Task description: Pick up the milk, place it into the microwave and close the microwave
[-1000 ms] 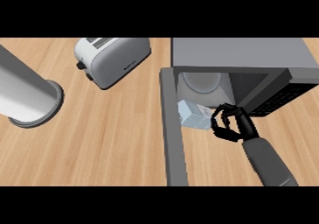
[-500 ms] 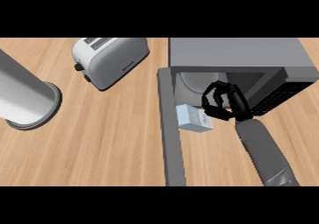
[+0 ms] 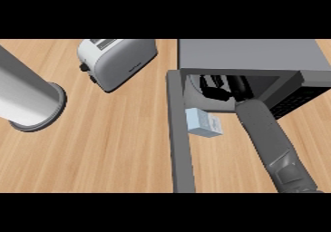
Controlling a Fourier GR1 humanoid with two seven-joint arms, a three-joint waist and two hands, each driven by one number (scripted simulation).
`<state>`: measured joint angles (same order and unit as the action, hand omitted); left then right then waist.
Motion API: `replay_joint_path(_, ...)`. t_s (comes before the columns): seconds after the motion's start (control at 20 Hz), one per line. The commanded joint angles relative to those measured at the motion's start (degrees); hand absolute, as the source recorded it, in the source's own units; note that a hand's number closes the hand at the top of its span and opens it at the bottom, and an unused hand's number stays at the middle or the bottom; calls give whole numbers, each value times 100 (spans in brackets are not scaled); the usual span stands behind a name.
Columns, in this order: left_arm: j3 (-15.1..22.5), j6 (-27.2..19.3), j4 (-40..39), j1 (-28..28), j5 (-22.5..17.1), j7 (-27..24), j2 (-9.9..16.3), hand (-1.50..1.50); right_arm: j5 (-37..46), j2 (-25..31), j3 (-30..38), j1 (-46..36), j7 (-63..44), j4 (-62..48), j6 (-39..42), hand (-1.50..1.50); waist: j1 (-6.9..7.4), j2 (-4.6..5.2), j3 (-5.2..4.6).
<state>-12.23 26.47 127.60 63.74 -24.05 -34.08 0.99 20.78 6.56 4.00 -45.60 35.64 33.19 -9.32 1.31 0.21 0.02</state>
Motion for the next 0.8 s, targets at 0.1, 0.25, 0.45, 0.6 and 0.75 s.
replay_joint_path(0.1, 62, 104, -91, -219, 93, 141, 1, -150, 173, 255, 331, -986, -239, -1065, -644, 150, 200, 89, 6)
replay_joint_path(0.25, -264, 108, -587, -737, -93, 105, 243, -150, 283, 153, 384, -1133, -259, -1450, -1186, 150, 256, 131, 3)
replay_joint_path(0.45, -145, 55, -338, -718, -92, 400, 280, -150, 207, 251, 652, -1434, -684, -1794, -1774, 150, 356, 177, 10)
replay_joint_path(0.6, -145, 42, -535, -1010, 30, 302, 292, -150, 49, 379, 904, -1200, -404, -1913, -2172, 150, 448, 264, 17)
replay_joint_path(0.75, -218, 48, -561, -1038, 36, 353, 352, -150, -29, 489, 1020, -1325, -218, -2012, -2118, -150, 484, 257, 20)
